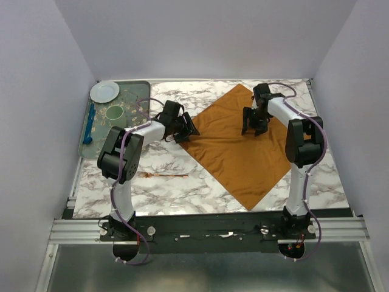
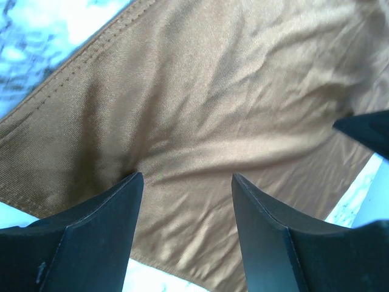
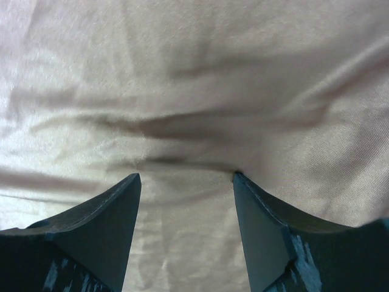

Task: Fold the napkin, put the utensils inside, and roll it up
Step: Flatten the napkin out

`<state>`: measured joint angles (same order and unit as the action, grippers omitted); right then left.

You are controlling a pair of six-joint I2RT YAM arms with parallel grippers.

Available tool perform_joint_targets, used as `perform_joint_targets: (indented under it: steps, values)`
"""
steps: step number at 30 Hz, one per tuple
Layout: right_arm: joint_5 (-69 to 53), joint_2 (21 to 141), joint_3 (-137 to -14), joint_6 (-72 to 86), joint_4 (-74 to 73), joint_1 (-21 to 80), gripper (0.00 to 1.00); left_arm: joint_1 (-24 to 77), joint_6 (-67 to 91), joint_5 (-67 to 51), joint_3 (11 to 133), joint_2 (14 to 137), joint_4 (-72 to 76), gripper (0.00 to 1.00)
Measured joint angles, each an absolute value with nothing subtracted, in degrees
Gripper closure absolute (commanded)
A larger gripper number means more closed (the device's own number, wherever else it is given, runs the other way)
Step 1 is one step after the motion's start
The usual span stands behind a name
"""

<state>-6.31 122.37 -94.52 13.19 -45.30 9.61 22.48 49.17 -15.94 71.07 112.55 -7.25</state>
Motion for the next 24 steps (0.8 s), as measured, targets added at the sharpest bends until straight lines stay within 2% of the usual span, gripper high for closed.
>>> perform_joint_targets:
  steps: [10,24]
  values:
    - [-6.7,128.6,-105.0,10.2,-50.2,9.8,0.29,22.5,50.7,-16.0,67.4,110.1,-5.7,0.30]
    - [-6.9,128.8,-105.6,8.7,-51.2,10.6,0.27,22.6,51.9,-16.0,63.2,107.6,-3.6,0.30]
